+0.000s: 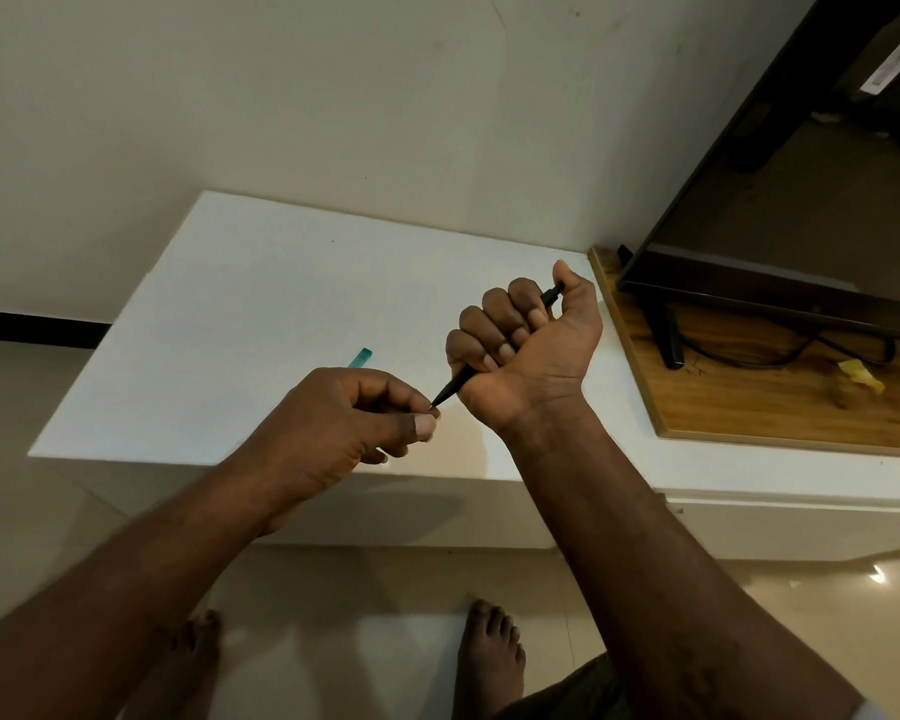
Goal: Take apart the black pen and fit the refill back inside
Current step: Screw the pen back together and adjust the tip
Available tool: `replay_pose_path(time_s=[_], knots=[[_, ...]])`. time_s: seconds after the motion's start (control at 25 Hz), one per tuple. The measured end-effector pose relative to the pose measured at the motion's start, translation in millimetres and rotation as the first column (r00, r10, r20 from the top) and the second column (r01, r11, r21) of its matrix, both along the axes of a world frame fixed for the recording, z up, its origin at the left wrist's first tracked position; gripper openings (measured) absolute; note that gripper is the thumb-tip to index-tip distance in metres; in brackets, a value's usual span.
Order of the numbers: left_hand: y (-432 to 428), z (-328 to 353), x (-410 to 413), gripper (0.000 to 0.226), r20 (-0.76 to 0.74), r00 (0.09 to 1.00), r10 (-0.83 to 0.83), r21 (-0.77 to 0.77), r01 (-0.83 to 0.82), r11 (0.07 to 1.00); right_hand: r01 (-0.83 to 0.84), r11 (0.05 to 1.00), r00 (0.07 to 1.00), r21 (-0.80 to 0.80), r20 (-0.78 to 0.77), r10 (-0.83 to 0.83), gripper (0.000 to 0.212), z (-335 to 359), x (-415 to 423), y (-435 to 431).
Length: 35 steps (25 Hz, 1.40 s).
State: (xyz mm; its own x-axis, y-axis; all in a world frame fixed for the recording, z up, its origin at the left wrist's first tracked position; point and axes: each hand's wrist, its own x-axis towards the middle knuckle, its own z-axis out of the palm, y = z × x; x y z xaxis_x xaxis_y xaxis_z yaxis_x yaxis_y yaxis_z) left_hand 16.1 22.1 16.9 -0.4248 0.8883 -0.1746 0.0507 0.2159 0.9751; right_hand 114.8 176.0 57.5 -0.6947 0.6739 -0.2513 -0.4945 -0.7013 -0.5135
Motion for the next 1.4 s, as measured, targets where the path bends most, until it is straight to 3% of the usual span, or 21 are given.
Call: replay_pose_path(time_s=[1.4], knots=[[-0.6,1.5,-0.3,0.010,-0.013,1.000,0.000,0.002,0.000,1.000,0.026,0.999,1.000,-0.024,0.014,-0.026,0.048,-1.7,-1.0,-1.1]])
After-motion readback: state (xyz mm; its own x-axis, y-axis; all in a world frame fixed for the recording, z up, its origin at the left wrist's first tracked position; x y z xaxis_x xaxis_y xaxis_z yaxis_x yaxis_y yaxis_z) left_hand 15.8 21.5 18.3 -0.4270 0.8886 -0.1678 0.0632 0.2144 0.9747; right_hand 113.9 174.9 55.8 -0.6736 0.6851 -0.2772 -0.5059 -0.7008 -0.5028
